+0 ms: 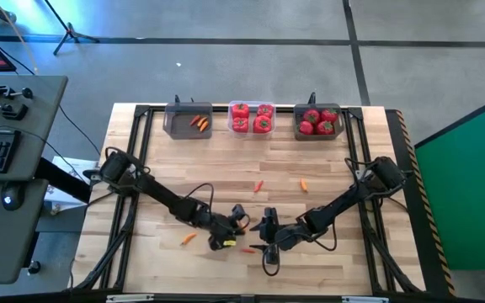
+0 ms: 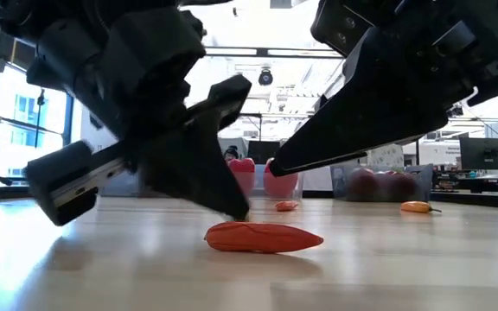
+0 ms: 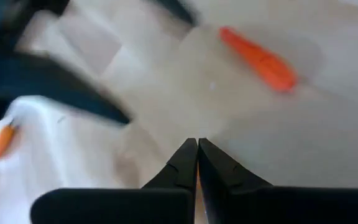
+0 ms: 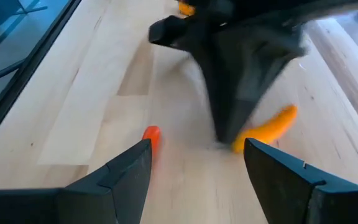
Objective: Sort produce into baskets
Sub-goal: Put the yellow chili pepper into the left black bin
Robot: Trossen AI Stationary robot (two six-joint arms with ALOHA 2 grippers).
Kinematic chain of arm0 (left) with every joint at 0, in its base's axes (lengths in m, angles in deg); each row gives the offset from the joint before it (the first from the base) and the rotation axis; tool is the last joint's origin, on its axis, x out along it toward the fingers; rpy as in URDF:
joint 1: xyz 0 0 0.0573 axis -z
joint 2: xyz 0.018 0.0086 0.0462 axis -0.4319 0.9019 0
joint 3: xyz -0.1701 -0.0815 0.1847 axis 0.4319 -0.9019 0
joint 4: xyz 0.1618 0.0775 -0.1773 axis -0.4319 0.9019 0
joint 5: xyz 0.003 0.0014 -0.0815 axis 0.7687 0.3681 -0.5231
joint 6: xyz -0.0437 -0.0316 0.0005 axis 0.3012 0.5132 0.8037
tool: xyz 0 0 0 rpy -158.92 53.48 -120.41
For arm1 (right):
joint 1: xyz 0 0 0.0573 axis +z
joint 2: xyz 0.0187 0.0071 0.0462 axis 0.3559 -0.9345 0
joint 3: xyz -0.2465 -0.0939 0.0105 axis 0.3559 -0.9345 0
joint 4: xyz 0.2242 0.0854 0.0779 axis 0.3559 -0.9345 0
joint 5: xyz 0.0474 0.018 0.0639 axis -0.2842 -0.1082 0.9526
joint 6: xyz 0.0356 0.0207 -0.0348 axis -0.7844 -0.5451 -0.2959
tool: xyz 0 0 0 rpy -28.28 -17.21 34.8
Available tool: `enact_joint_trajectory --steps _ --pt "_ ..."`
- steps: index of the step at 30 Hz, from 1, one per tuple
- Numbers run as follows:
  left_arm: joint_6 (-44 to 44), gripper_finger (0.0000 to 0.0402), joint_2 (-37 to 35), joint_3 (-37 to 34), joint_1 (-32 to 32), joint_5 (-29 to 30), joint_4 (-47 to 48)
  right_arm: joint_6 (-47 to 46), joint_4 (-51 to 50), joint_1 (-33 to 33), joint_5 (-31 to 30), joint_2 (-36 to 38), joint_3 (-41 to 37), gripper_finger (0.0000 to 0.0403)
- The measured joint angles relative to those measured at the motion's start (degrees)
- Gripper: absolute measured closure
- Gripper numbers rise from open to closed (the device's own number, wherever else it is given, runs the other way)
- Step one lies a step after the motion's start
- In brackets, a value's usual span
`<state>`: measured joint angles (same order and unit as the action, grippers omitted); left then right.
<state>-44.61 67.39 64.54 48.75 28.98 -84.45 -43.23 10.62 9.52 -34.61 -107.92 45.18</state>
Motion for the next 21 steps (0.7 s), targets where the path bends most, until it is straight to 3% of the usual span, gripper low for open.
enact_joint_trajectory --steps 8,13,17,21 --pt "1.19 0.0354 -4.67 1.56 -0.72 2.57 10.75 0.15 -0.68 0.0 0.83 0.0 0.0 0.0158" --pt "3.95 0.031 -4.69 5.53 -3.67 -0.87 20.58 0.15 -0.83 -0.13 0.86 0.0 0.01 0.0158" --pt "6.69 0.0281 -4.47 6.99 -6.4 -6.09 23.23 0.15 -1.0 -0.5 0.96 0.0 0.02 0.0158" --pt "7.46 0.0272 -4.47 7.02 -7.76 -6.9 24.4 0.17 -1.13 -1.12 1.82 0.0 0.0 0.0158"
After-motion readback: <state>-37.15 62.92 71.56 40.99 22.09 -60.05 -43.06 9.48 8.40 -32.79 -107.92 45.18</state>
